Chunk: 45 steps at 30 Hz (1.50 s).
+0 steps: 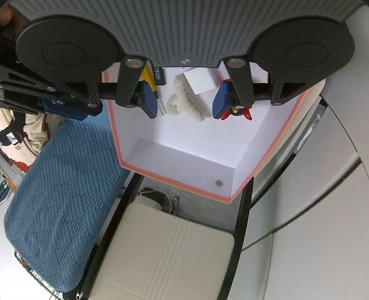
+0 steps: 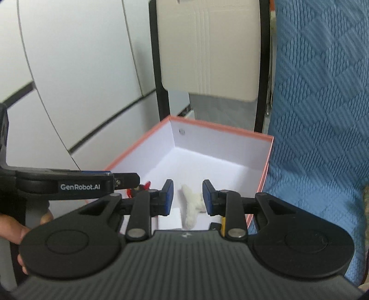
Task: Organize rigid objects
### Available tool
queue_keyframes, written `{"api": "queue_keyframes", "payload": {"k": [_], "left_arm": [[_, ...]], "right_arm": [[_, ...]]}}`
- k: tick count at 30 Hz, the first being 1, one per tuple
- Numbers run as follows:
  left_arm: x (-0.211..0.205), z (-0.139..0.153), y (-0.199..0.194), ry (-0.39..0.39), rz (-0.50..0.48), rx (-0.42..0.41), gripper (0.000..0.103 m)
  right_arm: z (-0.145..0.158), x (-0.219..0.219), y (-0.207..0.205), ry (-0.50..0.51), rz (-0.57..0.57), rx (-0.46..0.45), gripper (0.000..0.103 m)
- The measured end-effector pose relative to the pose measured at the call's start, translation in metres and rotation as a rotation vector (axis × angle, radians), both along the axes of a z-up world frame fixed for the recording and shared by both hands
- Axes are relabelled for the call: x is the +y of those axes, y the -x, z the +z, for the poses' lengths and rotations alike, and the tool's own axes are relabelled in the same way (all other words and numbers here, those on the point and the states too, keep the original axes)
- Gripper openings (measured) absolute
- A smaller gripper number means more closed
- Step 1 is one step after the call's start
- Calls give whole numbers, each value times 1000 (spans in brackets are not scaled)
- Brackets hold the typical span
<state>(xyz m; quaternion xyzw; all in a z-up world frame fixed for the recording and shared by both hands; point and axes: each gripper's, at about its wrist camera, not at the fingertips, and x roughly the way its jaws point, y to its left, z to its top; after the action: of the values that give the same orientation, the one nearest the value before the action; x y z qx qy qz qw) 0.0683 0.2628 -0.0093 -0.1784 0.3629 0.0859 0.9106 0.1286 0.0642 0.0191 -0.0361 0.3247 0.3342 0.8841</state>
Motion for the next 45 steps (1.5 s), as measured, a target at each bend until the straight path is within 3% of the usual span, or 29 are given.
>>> {"api": "queue_keyframes", "payload": {"k": [12,25,31,35,38,41,45], "left_arm": [[-12,24,52,-33,35,-36,60],[-38,29,89,-57,73,-44,60],[-48,26,102,-40,89,-41,66],[-58,23,109,-42,76,-42,76],[-68,24,112,-86,68,-41,85],[-72,25,116,-97,72,-43,86],[-75,27,122,-93,93,-48,96]], "right_arm": [[29,-39,29,-48,1,-61,31],[26,-77,58,-56,-6,-74,31],[21,-92,66,-50,-18,-78,31],[14,-102,68,-49,-33,-69,31],[8,-107,69,-46,-42,-60,31],[3,-112,70,-46,-47,-49,31],[1,-119,72,-47,-50,-40,31]]}}
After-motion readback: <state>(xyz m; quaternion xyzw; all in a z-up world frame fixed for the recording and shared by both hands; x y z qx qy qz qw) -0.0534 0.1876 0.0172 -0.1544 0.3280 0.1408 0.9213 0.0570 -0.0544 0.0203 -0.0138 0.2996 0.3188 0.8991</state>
